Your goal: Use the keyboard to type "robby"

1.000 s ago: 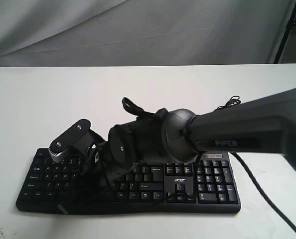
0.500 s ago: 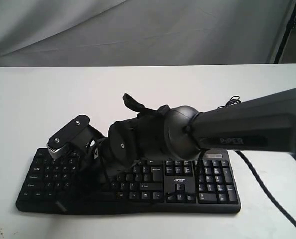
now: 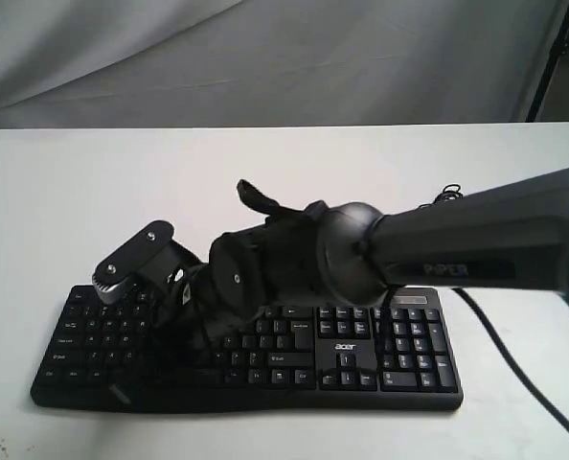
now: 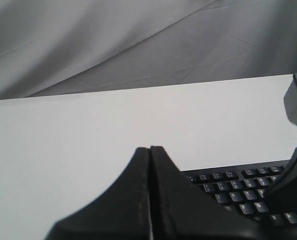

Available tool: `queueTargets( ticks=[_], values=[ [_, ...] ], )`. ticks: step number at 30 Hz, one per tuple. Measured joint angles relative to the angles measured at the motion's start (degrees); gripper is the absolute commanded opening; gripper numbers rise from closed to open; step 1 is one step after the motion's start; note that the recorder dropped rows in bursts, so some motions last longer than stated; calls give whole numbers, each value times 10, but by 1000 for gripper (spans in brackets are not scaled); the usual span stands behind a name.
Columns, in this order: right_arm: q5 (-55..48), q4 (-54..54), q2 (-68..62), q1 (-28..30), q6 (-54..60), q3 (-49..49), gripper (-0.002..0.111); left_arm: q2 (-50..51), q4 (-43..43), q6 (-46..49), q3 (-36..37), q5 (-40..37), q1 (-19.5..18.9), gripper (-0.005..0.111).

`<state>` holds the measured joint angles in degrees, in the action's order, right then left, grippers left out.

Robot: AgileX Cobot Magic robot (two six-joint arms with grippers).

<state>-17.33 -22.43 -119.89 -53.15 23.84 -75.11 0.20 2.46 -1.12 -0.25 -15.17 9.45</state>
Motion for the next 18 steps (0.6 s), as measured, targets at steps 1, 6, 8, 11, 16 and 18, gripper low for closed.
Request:
queueTargets(
  ticks=[1,6,8,11,16,18],
  values=[
    [0,2,4,4,0,0,0,0,0,0,0,0,0,0],
    [-7,11,12,27,0,-13,0,0,0,0,0,0,0,0],
    [-9,16,8,31,1,-21,0,0,0,0,0,0,0,0],
    [-11,19,3,32,2,-32,0,0,0,0,0,0,0,0],
    [-11,20,-6,32,2,-40,0,0,0,0,0,0,0,0],
    [-12,20,-13,32,2,-40,0,0,0,0,0,0,0,0]
  ],
)
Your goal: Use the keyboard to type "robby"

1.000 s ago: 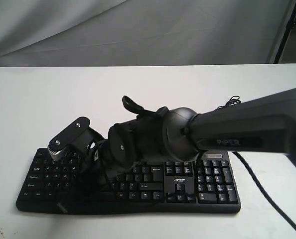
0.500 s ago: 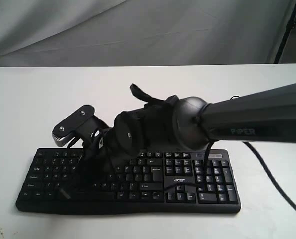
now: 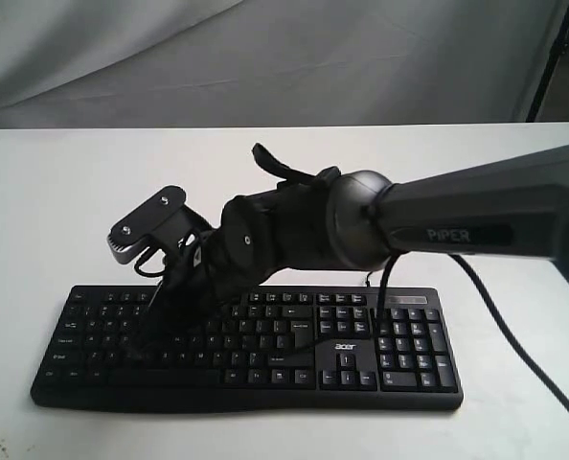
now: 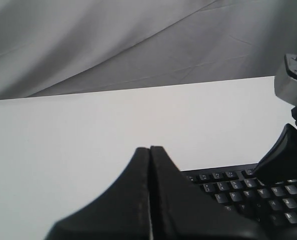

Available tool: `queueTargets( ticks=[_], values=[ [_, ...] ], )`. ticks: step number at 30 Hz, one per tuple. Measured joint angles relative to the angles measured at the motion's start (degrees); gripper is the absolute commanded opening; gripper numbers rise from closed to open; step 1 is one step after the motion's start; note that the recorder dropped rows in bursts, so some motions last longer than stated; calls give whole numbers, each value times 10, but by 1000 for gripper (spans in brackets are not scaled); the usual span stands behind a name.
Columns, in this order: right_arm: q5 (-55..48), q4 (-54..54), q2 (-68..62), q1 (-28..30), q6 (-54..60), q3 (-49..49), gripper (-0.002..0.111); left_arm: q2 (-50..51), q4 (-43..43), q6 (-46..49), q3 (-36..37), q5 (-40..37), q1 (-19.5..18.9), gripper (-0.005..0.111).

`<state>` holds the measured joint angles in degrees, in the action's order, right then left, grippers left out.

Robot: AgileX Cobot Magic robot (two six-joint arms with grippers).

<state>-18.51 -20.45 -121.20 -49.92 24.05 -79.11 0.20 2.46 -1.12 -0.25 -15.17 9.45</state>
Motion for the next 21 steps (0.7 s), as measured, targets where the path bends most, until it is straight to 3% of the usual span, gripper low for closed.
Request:
queueTargets(
  ticks=[21],
  values=[
    [0,0,-13,0,1,0,0,0,0,0,0,0,0,0]
  ],
)
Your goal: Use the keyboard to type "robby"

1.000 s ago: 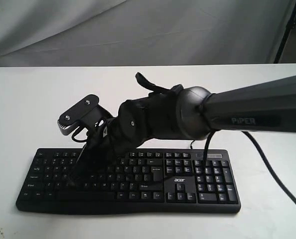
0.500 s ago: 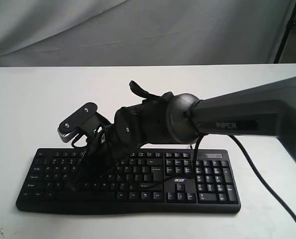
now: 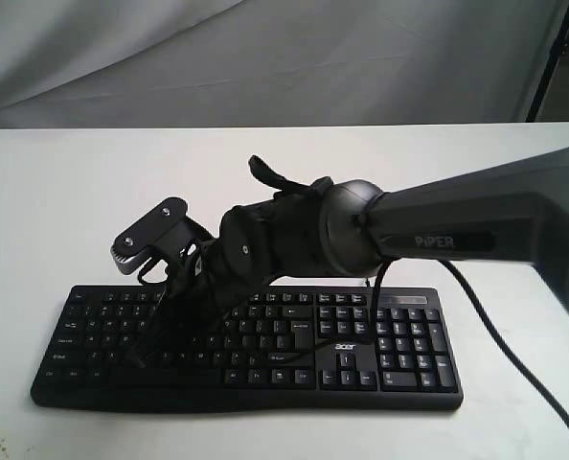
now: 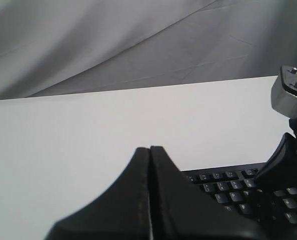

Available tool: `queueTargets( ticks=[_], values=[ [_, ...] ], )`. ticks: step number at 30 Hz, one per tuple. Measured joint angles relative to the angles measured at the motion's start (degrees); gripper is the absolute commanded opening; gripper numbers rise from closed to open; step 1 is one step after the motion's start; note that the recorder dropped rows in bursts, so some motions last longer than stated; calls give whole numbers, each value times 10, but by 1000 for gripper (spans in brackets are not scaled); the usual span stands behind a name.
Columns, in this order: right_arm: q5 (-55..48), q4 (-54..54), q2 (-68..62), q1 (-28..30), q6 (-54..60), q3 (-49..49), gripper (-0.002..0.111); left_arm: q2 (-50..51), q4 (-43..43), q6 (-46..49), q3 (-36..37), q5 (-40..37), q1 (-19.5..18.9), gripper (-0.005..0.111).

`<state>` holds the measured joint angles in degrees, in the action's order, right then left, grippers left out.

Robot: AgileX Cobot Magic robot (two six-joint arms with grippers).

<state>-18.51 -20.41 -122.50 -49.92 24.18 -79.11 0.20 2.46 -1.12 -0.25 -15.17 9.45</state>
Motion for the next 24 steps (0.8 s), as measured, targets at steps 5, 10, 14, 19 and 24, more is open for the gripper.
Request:
queueTargets(
  ticks=[5,10,14,19,24],
  values=[
    [0,-1,-9,0,0,0,0,0,0,0,0,0,0,0],
    [1,-2,-12,0,1,0,0,0,0,0,0,0,0,0],
    [-2,-2,-6,0,1,0,0,0,0,0,0,0,0,0],
    [-30,12,43,0,-3,0,0,0,0,0,0,0,0,0],
    [-35,43,147,0,-30,54,0,0,0,0,0,0,0,0]
  ],
)
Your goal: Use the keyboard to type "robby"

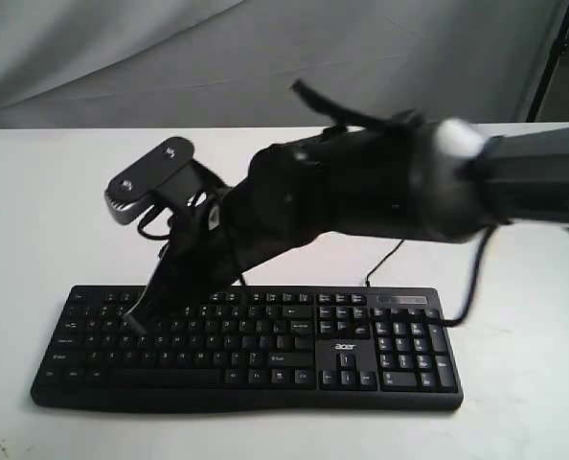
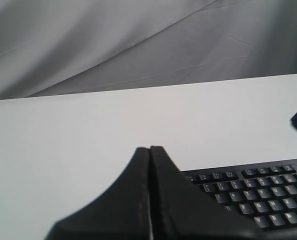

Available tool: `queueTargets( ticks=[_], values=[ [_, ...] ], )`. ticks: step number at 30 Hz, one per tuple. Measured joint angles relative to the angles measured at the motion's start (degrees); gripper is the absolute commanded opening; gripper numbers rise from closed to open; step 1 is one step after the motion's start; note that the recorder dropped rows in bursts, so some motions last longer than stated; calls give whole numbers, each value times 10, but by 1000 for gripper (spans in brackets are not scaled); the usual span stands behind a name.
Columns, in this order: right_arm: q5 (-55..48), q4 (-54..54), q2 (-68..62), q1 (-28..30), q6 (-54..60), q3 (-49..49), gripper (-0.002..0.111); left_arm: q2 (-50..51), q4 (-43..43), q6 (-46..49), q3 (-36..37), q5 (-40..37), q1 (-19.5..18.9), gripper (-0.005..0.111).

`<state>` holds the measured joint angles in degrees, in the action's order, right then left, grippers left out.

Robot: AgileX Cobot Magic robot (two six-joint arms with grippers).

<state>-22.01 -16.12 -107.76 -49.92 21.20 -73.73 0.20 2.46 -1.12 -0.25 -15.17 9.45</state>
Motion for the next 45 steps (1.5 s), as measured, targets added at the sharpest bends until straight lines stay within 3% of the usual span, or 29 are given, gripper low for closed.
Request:
queueTargets(
  ticks=[13,26,30,40,45],
  values=[
    [31,62,397,3,-186,327,0,0,0,0,0,0,0,0],
    [46,88,537,30,-204,405,0,0,0,0,0,0,0,0],
    [50,112,609,93,-212,455,0,0,0,0,0,0,0,0],
    [102,119,859,338,-218,585,0,0,0,0,0,0,0,0],
    [106,129,958,422,-218,650,0,0,0,0,0,0,0,0]
  ],
)
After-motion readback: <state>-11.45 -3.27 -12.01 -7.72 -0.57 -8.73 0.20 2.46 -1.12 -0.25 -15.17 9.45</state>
